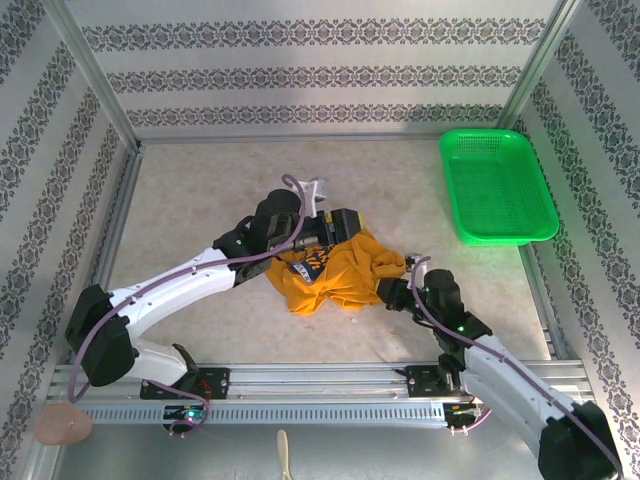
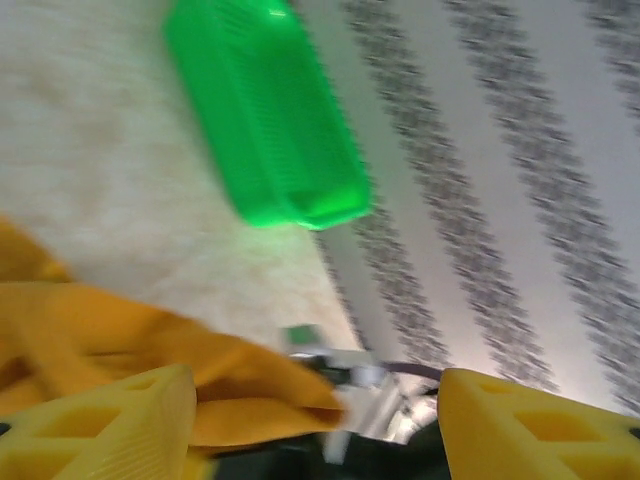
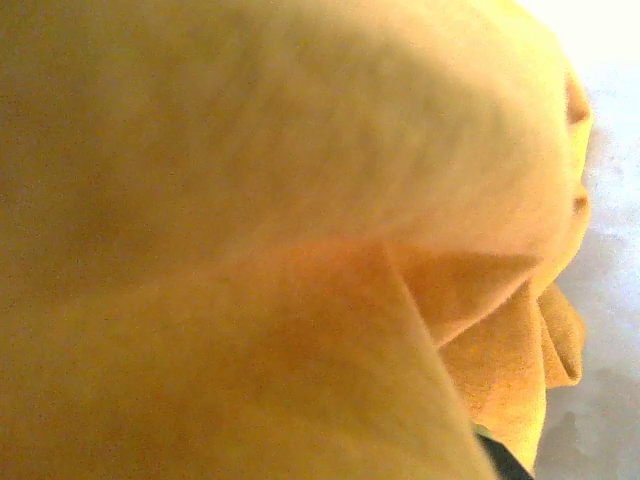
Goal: Fold the inside-out t-shirt
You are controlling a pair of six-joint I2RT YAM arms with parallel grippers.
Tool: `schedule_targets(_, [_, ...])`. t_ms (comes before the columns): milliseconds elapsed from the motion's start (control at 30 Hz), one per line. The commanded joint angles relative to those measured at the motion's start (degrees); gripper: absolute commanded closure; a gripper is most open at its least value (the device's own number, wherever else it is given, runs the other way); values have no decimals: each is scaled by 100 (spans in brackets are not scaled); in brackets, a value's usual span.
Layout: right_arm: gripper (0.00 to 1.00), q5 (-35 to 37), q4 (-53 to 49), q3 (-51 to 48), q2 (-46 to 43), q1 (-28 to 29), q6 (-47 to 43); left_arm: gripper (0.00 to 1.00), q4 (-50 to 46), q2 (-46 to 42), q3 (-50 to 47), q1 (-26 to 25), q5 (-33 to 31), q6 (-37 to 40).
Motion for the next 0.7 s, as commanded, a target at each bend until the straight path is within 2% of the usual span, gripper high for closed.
schedule_targets(0, [86,117,-109,-190,-468,-23,81,35,-732,232,-289,166,-521,166])
schedule_targets(233, [87,-26,-84,-243,-995,-23,55,34,-646,1057,-55,168,4,95])
schedule_targets(667, [89,-137,90,26,-723,-14,12,31,-148,2041,438,-133,359,5])
